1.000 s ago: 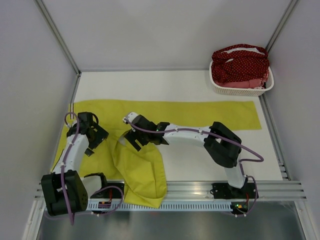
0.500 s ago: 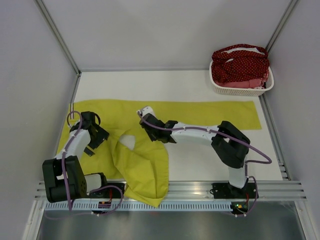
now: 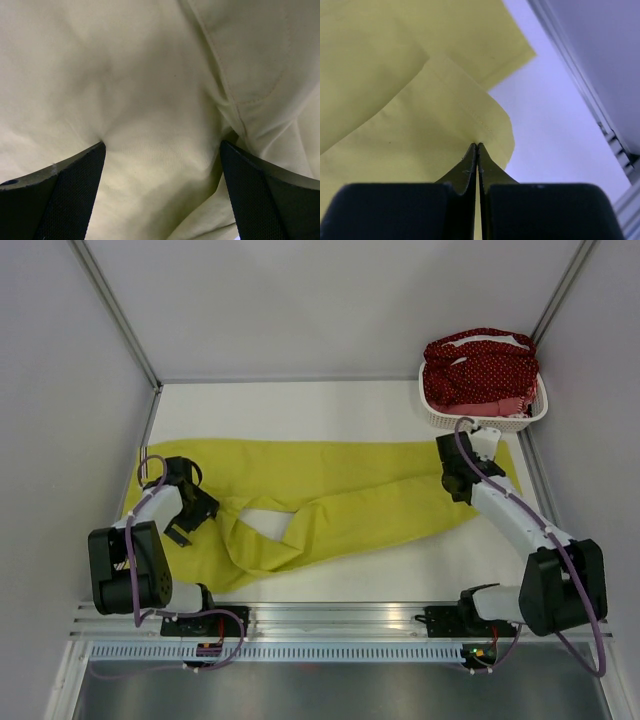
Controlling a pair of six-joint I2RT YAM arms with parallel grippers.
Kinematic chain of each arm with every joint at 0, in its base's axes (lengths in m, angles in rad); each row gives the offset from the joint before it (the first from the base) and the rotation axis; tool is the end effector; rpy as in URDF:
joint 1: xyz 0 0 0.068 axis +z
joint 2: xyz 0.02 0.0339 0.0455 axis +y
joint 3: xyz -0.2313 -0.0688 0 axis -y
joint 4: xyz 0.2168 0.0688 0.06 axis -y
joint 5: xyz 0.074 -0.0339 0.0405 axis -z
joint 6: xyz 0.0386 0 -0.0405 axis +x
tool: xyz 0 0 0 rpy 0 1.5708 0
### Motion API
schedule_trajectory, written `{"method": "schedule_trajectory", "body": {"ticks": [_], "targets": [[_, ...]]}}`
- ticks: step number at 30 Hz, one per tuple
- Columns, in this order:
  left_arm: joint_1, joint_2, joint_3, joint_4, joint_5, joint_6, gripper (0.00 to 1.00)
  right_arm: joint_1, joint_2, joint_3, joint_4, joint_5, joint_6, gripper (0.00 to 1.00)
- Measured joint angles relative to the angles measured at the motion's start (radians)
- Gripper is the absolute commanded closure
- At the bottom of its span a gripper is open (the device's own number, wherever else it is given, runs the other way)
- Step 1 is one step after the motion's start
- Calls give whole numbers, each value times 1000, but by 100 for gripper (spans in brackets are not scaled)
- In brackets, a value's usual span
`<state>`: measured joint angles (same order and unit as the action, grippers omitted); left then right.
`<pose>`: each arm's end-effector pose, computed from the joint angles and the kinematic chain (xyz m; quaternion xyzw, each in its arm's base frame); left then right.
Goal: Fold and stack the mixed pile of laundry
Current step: Flatten out the trousers at the center of the board.
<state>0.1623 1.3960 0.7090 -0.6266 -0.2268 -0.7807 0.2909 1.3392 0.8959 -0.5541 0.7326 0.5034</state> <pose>0.2096 0.0431 0.1422 -0.4605 0.8713 0.0681 0.1555 0.2413 0.0453 0.2136 0.1957 0.8798 -0.2147 0.3764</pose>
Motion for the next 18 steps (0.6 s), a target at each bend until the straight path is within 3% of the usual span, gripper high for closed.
{"method": "schedule_trajectory", "body": {"ticks": [5,11,18], "targets": [[0,55,48,5,5,0,0,-199,-52,-14,-55,5,-2,100],[0,82,80,14,10,-1,1,-296,-12,6,-92,-19,-22,100],[0,163,150,12,-2,-13,0,-351,232,367,-356,27,-64,99]]}}
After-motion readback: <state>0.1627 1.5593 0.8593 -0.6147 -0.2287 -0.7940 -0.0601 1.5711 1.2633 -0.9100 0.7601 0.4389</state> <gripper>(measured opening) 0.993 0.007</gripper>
